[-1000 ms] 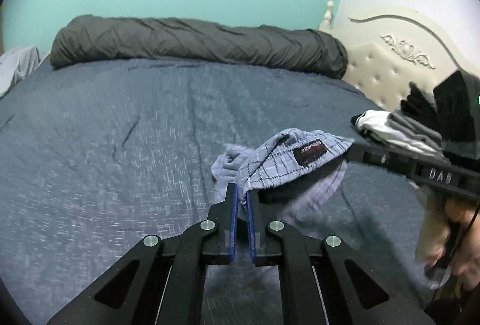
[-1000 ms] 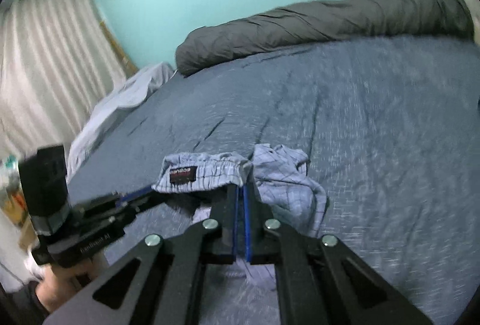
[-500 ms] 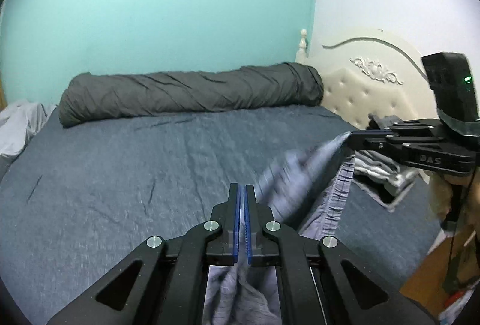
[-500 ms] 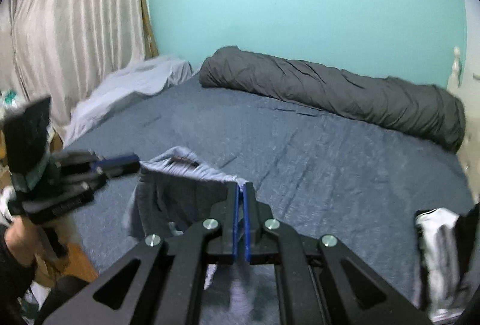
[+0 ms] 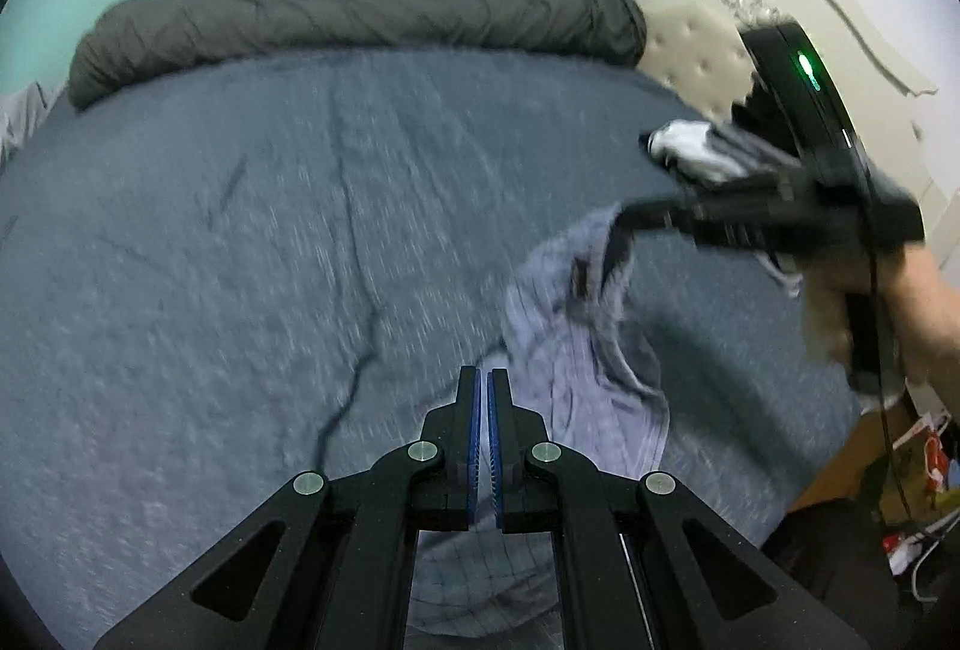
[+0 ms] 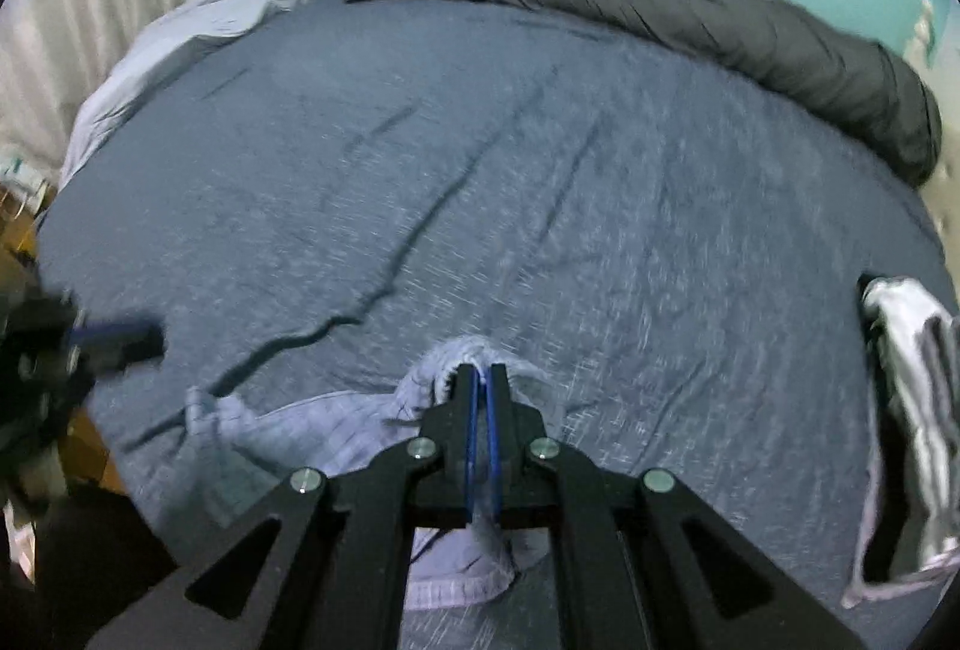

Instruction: Fold clothes

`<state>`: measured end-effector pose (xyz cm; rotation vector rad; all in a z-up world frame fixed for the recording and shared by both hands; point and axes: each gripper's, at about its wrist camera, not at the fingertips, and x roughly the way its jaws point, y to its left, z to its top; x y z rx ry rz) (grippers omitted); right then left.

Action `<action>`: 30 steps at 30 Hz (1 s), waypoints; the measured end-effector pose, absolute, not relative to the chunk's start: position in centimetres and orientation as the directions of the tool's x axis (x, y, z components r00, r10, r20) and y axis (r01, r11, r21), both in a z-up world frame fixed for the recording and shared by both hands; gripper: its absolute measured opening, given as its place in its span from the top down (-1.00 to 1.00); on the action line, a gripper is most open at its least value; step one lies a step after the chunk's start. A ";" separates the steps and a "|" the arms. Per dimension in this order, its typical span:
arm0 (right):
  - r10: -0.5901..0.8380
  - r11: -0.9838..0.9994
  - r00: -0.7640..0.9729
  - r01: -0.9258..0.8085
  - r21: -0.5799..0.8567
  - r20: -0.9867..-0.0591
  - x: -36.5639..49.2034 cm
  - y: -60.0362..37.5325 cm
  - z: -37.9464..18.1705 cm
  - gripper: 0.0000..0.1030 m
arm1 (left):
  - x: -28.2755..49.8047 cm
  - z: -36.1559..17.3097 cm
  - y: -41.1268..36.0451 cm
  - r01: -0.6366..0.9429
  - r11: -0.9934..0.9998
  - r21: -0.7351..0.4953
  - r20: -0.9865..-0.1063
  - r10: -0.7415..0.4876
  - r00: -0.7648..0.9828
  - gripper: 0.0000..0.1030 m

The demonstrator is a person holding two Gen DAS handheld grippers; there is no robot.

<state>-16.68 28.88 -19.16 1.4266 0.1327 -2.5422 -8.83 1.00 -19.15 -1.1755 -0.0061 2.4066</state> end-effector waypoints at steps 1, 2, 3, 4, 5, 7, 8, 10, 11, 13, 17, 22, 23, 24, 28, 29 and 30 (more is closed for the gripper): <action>-0.141 -0.975 -0.496 0.221 0.032 -0.857 -17.1 29.2 -19.6 0.95 | -8.8 -19.9 1.3 -0.398 -0.894 -0.206 -0.756 0.404 -0.515 0.95; -0.131 -0.978 -0.488 0.205 0.033 -0.863 -17.3 29.5 -20.0 0.94 | -8.8 -20.4 1.7 -0.399 -0.893 -0.210 -0.764 0.404 -0.503 0.95; -0.116 -0.982 -0.479 0.189 0.027 -0.870 -17.6 29.9 -20.5 0.94 | -8.7 -21.0 2.1 -0.401 -0.891 -0.213 -0.772 0.405 -0.490 0.95; -0.098 -0.984 -0.476 0.176 0.014 -0.874 -17.6 30.4 -20.7 0.92 | -8.6 -21.4 2.7 -0.411 -0.886 -0.214 -0.779 0.409 -0.476 0.95; -0.080 -0.986 -0.475 0.164 0.001 -0.876 -17.5 31.0 -20.9 0.87 | -8.5 -21.8 3.3 -0.421 -0.881 -0.215 -0.785 0.413 -0.463 0.95; -0.061 -0.990 -0.474 0.144 -0.009 -0.878 -17.2 32.1 -21.0 0.75 | -8.0 -22.4 4.5 -0.442 -0.870 -0.217 -0.792 0.422 -0.442 0.95; -0.066 -0.991 -0.475 0.137 0.000 -0.878 -16.9 32.7 -21.0 0.62 | -7.9 -22.6 5.2 -0.450 -0.864 -0.224 -0.795 0.429 -0.428 0.95; -0.070 -0.993 -0.478 0.118 0.015 -0.876 -16.1 33.9 -20.9 0.33 | -7.5 -23.3 6.6 -0.465 -0.854 -0.232 -0.803 0.438 -0.403 0.94; -0.076 -0.993 -0.481 0.115 0.023 -0.873 -15.5 34.4 -20.8 0.27 | -7.5 -23.5 7.2 -0.472 -0.852 -0.226 -0.810 0.434 -0.395 0.94; -0.110 -0.990 -0.471 0.126 0.056 -0.875 -14.2 35.0 -20.9 0.27 | -7.3 -24.1 8.4 -0.486 -0.847 -0.215 -0.823 0.425 -0.378 0.92; -0.180 -0.981 -0.412 0.143 0.131 -0.893 -11.6 35.4 -22.6 0.27 | -6.6 -25.2 10.5 -0.504 -0.840 -0.203 -0.843 0.412 -0.347 0.73; -0.242 -0.969 -0.345 0.135 0.207 -0.907 -9.3 35.7 -25.8 0.27 | -7.1 -26.9 11.8 -0.489 -0.851 -0.190 -0.867 0.380 -0.323 0.32; -0.248 -0.968 -0.337 0.127 0.217 -0.908 -9.0 35.8 -26.3 0.27 | -7.2 -27.2 11.9 -0.484 -0.855 -0.185 -0.870 0.371 -0.324 0.32; -0.258 -0.966 -0.332 0.117 0.232 -0.907 -8.9 36.0 -26.7 0.27 | -7.3 -27.5 12.0 -0.478 -0.859 -0.185 -0.873 0.367 -0.322 0.31; -0.293 -0.956 -0.320 0.089 0.279 -0.901 -8.6 36.5 -28.0 0.27 | -8.2 -28.9 12.4 -0.465 -0.868 -0.173 -0.886 0.344 -0.311 0.31; -0.293 -0.956 -0.317 0.090 0.279 -0.902 -8.6 36.4 -28.2 0.27 | -8.5 -29.2 12.5 -0.463 -0.870 -0.169 -0.890 0.337 -0.308 0.31; -0.294 -0.956 -0.315 0.090 0.279 -0.903 -8.6 36.3 -28.4 0.27 | -8.7 -29.5 12.6 -0.459 -0.872 -0.168 -0.892 0.333 -0.305 0.31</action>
